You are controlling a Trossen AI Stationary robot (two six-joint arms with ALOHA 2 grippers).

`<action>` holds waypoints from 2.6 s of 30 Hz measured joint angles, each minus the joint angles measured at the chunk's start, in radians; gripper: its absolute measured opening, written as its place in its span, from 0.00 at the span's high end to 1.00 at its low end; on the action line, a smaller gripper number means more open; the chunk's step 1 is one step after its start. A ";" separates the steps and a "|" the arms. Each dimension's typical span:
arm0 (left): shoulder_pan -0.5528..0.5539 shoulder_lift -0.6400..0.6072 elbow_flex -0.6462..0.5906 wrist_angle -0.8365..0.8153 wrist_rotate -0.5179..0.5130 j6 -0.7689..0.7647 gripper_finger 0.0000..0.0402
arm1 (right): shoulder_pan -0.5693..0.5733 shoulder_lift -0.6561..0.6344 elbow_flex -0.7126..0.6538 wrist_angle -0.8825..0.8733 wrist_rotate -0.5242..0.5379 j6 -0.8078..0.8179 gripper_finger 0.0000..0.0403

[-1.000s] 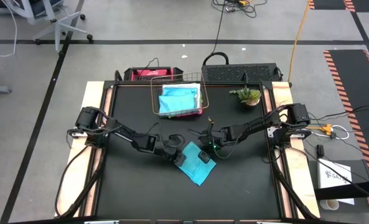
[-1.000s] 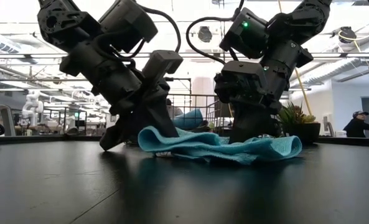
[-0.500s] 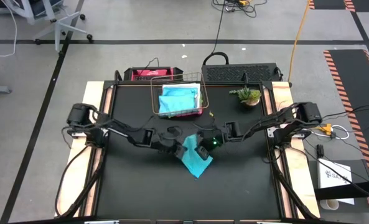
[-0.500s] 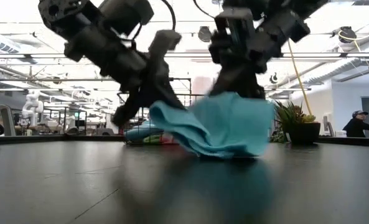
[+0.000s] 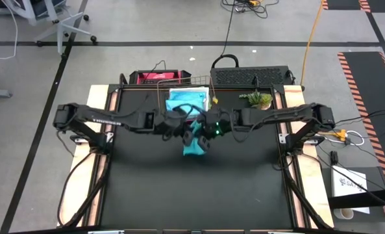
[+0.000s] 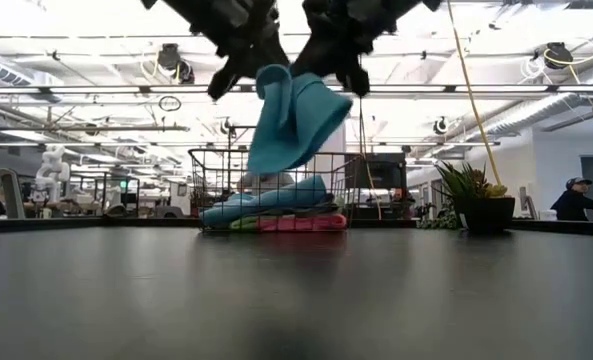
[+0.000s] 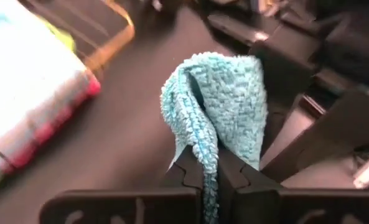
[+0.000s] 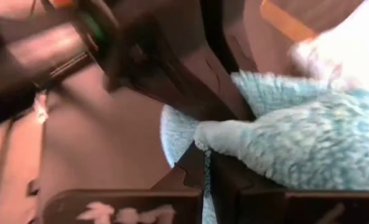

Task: Fold microfiber towels
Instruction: Stack the folded light blue microfiber cloth on top of the folded light blue microfiber cloth in the wire basket

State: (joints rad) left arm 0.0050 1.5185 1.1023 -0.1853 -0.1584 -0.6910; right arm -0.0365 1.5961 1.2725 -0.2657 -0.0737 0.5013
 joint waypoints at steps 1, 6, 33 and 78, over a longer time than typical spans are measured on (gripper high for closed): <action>0.014 0.000 0.034 -0.042 -0.010 0.025 0.98 | -0.011 -0.001 0.035 -0.041 0.011 -0.030 1.00; 0.089 -0.010 0.194 -0.223 -0.054 0.159 0.99 | -0.082 -0.002 0.147 -0.106 0.026 -0.133 1.00; 0.333 0.093 0.295 -0.349 -0.015 0.174 0.96 | -0.552 0.038 0.193 -0.045 -0.281 -0.339 1.00; 0.239 0.112 0.294 -0.231 -0.033 -0.018 0.98 | -0.650 0.233 0.494 -0.481 -0.504 -0.518 1.00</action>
State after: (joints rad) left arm 0.2441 1.6310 1.3968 -0.4161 -0.1912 -0.7090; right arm -0.6861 1.8293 1.7664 -0.7462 -0.5778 -0.0168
